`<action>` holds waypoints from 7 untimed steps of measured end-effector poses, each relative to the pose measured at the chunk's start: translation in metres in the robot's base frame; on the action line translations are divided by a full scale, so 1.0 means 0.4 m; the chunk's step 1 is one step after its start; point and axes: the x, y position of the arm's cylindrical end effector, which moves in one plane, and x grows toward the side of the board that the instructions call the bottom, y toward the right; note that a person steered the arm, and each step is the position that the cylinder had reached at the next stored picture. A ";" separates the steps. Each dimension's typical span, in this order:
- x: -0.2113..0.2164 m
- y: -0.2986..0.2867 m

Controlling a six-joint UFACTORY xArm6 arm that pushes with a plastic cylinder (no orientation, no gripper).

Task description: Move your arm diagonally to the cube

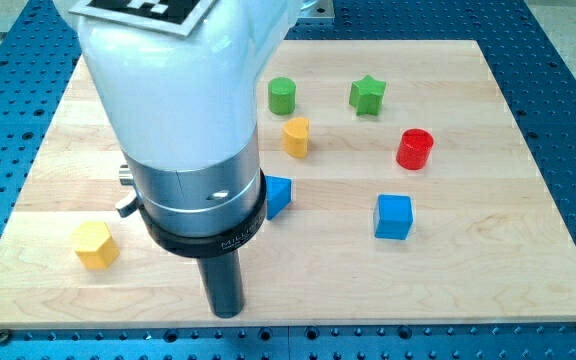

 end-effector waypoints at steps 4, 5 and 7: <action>0.002 -0.119; 0.002 -0.123; -0.150 -0.021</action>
